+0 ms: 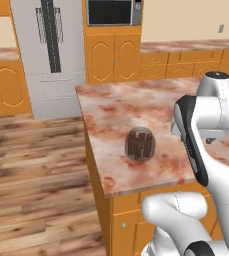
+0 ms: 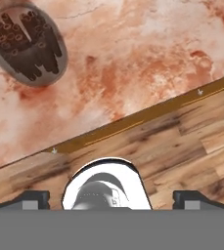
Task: Pick the jar and pot and place them in the sink. Then turn on the water.
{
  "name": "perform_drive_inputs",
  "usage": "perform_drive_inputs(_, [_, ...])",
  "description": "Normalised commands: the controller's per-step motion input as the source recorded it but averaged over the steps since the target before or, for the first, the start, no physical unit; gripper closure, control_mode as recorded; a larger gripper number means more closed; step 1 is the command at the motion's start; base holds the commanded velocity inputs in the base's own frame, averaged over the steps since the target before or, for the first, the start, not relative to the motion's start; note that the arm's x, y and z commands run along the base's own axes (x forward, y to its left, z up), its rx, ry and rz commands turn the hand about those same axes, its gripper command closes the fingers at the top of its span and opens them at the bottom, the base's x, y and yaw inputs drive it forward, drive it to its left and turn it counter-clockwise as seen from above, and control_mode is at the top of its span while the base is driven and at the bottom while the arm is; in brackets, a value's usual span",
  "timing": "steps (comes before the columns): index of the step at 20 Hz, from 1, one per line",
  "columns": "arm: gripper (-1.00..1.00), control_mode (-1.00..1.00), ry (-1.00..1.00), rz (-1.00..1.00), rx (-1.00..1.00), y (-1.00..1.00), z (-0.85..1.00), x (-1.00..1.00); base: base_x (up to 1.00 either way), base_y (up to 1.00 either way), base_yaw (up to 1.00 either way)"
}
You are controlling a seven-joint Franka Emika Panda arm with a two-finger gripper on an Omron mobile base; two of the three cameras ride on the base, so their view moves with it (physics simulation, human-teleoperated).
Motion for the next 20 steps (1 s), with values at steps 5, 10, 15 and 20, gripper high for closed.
perform_drive_inputs(5, [-1.00,1.00,0.00,0.00,0.00,0.00,0.00,0.00,0.60,-0.13,-0.06])
perform_drive_inputs(10, [-1.00,1.00,0.00,0.00,0.00,0.00,0.00,0.00,0.54,-0.22,0.00])
perform_drive_inputs(15, [-1.00,-1.00,0.00,0.01,0.00,0.00,-0.04,0.17,0.13,-0.14,0.00])
perform_drive_inputs(20, [-1.00,-1.00,0.01,0.10,0.00,0.00,-0.15,0.57,0.00,0.00,0.00])
